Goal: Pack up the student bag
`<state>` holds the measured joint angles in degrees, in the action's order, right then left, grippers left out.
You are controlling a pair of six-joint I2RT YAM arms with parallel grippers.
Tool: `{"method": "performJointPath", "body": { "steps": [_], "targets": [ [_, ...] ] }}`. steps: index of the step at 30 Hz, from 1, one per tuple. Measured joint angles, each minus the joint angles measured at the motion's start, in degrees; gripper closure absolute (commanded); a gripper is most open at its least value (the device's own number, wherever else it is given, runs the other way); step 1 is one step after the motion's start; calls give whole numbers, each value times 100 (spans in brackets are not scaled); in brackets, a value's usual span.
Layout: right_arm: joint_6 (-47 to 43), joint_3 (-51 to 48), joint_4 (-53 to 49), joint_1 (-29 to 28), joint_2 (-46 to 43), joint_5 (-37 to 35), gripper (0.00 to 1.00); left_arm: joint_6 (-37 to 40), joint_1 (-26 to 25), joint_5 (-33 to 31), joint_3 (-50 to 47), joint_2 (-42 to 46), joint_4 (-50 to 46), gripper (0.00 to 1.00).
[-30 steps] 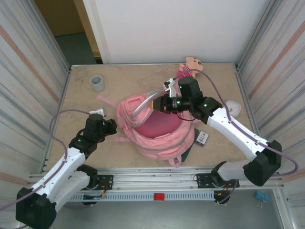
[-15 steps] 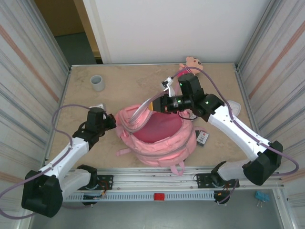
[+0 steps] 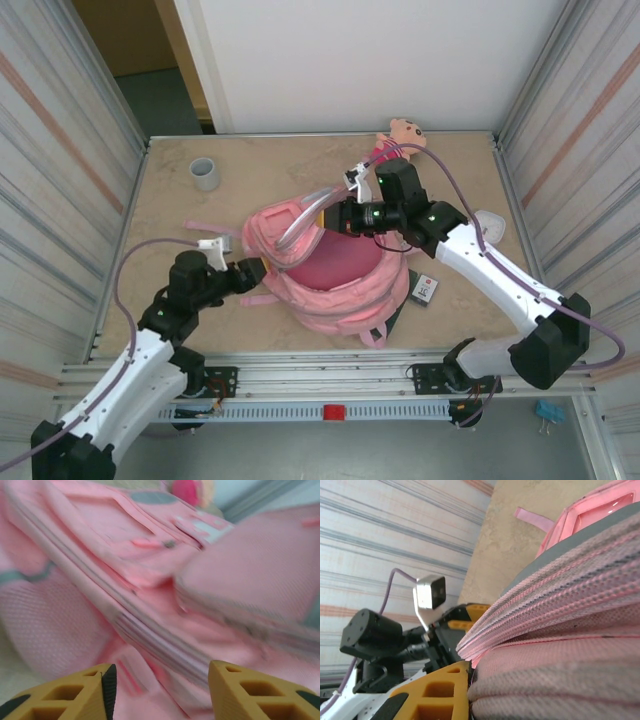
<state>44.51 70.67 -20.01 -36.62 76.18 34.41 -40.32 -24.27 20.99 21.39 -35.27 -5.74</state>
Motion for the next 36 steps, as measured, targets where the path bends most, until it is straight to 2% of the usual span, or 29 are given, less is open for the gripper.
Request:
{"method": "performJointPath", "body": {
  "steps": [8, 15, 17, 20, 21, 25, 31, 36],
  "targets": [
    [2, 0, 144, 0, 72, 103, 97, 317, -868, 42, -122, -319, 439, 43],
    [0, 0, 133, 4, 175, 256, 97, 715, -984, -68, -50, -1086, 831, 42],
    [-2, 0, 120, 35, 201, 286, 98, 820, -988, -103, 7, -1239, 885, 48],
    [-2, 2, 114, 87, 227, 302, 98, 973, -988, -50, 68, -1364, 994, 67],
    [-2, 2, 116, 98, 232, 313, 98, 981, -988, -26, 76, -1370, 1029, 71],
    [-2, 2, 111, 155, 234, 339, 99, 1008, -988, 26, 101, -1349, 1043, 78],
    [-9, 2, 59, 345, 234, 411, 100, 933, -988, -20, 101, -1040, 879, 96],
    [-9, 2, 55, 452, 234, 522, 100, 903, -988, -155, 90, -710, 750, 98]
  ]
}}
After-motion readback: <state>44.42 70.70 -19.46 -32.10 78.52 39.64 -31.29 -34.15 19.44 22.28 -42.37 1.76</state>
